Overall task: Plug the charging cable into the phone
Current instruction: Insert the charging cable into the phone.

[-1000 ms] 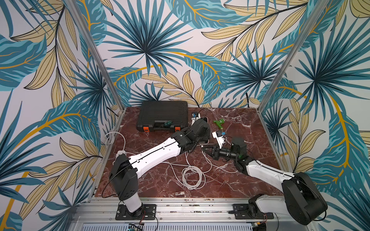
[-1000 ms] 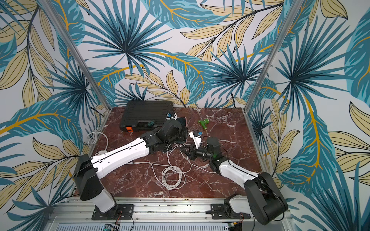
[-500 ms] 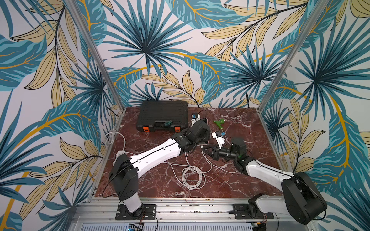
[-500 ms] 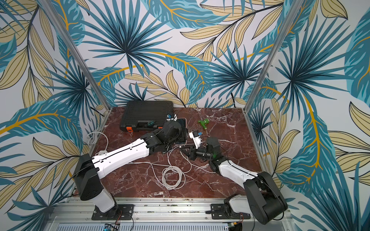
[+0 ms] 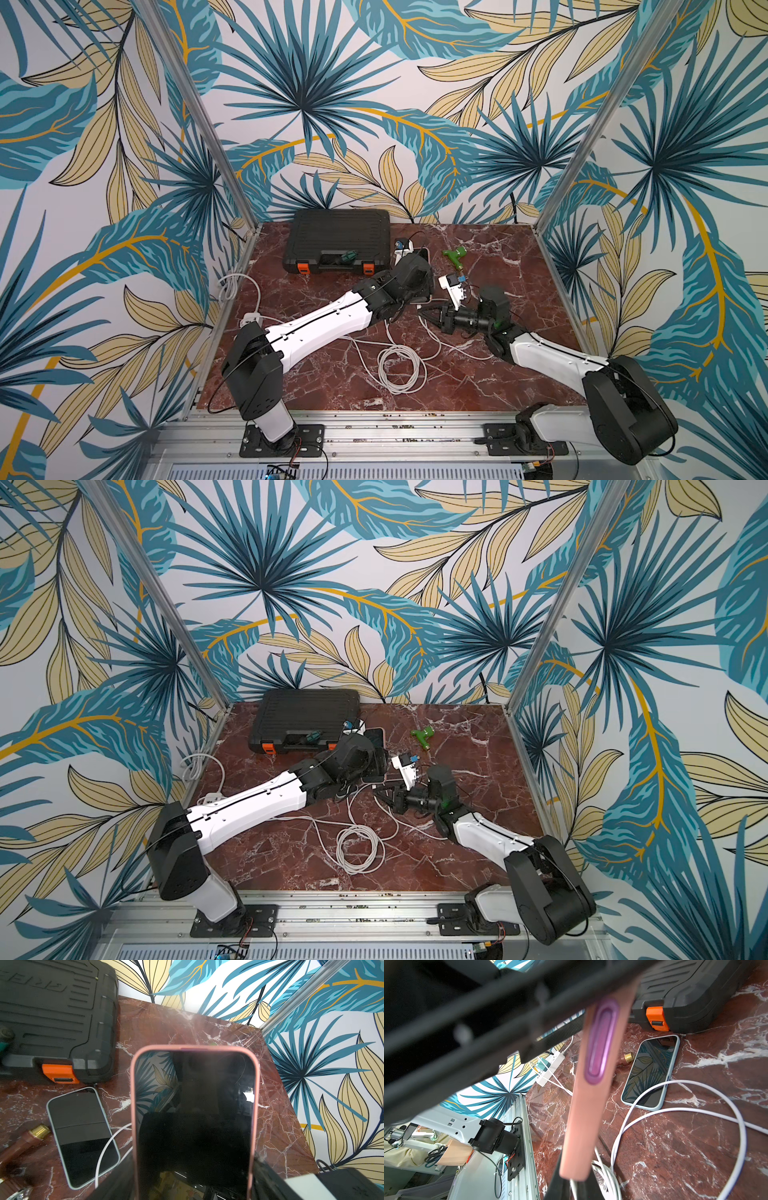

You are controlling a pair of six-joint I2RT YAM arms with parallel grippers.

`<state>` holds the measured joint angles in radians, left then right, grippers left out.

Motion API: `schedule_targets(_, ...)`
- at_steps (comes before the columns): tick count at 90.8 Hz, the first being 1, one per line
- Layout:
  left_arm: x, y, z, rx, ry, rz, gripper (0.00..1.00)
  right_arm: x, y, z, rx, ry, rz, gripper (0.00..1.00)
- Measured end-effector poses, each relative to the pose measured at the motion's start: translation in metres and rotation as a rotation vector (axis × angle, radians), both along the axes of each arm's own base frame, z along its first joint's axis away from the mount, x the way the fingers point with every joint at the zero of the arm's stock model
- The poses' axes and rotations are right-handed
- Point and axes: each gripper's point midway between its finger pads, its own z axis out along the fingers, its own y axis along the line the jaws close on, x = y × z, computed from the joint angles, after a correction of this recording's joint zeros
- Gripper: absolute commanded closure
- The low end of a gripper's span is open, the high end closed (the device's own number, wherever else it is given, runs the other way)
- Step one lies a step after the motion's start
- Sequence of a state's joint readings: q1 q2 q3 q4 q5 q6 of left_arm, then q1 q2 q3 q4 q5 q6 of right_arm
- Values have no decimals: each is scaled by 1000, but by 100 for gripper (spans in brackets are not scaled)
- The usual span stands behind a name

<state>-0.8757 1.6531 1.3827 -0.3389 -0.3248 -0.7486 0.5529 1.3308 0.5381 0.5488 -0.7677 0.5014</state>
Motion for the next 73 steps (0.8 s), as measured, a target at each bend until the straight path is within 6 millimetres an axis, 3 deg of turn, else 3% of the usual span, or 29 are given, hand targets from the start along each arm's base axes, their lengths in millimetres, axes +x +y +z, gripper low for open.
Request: schedule_targets(73, -4, -4, -20, -24, -16, 24, 61, 5, -6, -15, -63, 6, -41, 100)
